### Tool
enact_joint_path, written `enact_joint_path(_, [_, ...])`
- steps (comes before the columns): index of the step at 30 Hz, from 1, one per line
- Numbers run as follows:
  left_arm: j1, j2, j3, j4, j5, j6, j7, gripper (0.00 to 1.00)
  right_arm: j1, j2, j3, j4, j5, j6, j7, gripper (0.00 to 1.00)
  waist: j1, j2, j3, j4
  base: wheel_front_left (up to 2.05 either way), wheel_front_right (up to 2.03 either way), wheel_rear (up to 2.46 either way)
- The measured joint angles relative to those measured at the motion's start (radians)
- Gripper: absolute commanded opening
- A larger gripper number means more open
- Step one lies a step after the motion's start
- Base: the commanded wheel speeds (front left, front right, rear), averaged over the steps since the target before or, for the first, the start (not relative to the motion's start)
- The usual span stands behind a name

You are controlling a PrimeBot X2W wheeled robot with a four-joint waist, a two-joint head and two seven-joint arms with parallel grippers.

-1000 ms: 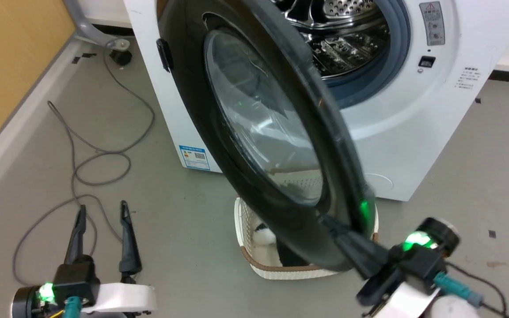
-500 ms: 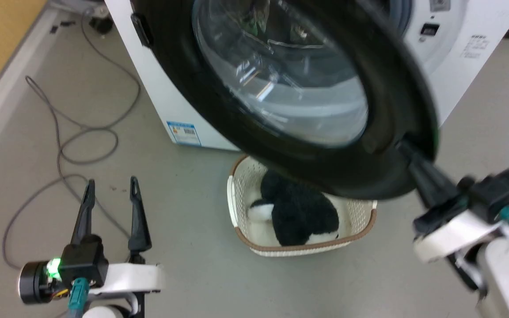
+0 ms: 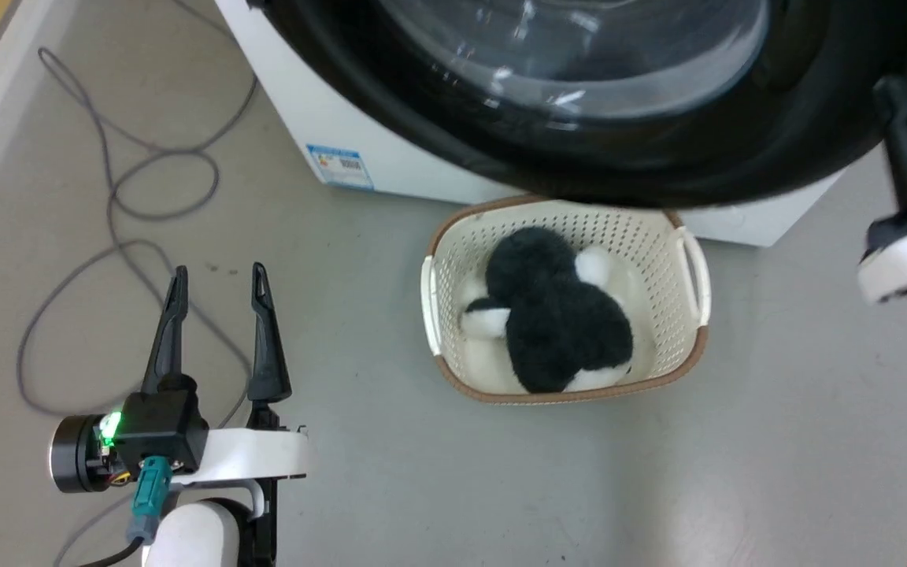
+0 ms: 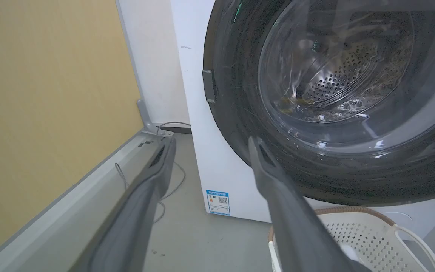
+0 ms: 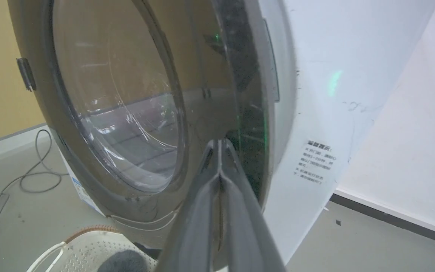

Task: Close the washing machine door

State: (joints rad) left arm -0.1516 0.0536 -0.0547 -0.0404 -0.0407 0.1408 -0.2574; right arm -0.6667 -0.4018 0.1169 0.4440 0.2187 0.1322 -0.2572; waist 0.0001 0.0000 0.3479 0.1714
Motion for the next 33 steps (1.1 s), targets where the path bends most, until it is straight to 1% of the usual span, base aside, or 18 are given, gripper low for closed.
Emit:
enact_joint_path(4, [-0.017, -0.001, -0.003, -0.001, -0.007, 0.001, 0.0, 1.0, -0.066, -0.015, -0.005, 0.057, 0.002, 0.0, 0.0, 0.0, 0.0, 0.0, 0.029, 0.013, 0.0, 0.0, 0.0])
enact_joint_path(9, [-0.032, -0.001, -0.006, -0.002, -0.008, 0.006, 0.0, 1.0, -0.138, -0.015, -0.012, 0.123, 0.004, 0.0, 0.0, 0.0, 0.0, 0.0, 0.054, 0.025, 0.0, 0.0, 0.0])
enact_joint_path(12, [-0.035, -0.001, -0.011, -0.001, -0.012, 0.006, 0.0, 1.0, -0.167, -0.014, -0.044, 0.166, 0.002, 0.0, 0.0, 0.0, 0.0, 0.0, 0.061, 0.03, 0.0, 0.0, 0.0])
enact_joint_path(14, [-0.037, -0.001, -0.013, -0.001, -0.015, 0.007, 0.0, 1.0, -0.18, -0.013, -0.069, 0.174, 0.002, 0.0, 0.0, 0.0, 0.0, 0.0, 0.063, 0.033, 0.0, 0.0, 0.0])
enact_joint_path(18, [-0.038, -0.002, -0.014, 0.0, -0.022, 0.014, 0.0, 1.0, -0.181, -0.004, -0.08, 0.171, -0.015, 0.0, 0.0, 0.0, 0.0, 0.0, 0.06, 0.033, 0.0, 0.0, 0.0])
enact_joint_path(21, [-0.038, -0.002, -0.006, 0.003, -0.022, 0.015, 0.0, 1.0, -0.169, 0.013, -0.089, 0.139, -0.026, 0.0, 0.0, 0.0, 0.0, 0.0, 0.049, 0.026, 0.0, 0.0, 0.0])
enact_joint_path(25, [-0.037, -0.002, 0.009, 0.015, -0.022, 0.014, 0.0, 1.0, -0.124, 0.048, -0.112, 0.065, -0.04, -0.001, 0.0, 0.0, 0.0, 0.0, 0.023, 0.008, 0.0, 0.0, 0.0])
enact_joint_path(28, [-0.033, -0.003, 0.021, 0.023, -0.021, 0.013, 0.0, 1.0, -0.073, 0.074, -0.132, -0.009, -0.083, -0.001, 0.0, 0.0, -0.0001, 0.0, -0.004, -0.01, 0.0, 0.0, 0.0])
enact_joint_path(33, [-0.004, -0.003, 0.04, 0.042, -0.016, 0.001, 0.0, 1.0, 0.044, 0.147, -0.17, -0.145, -0.141, -0.001, 0.0, 0.0, -0.0001, 0.0, -0.064, -0.043, 0.0, 0.0, 0.0])
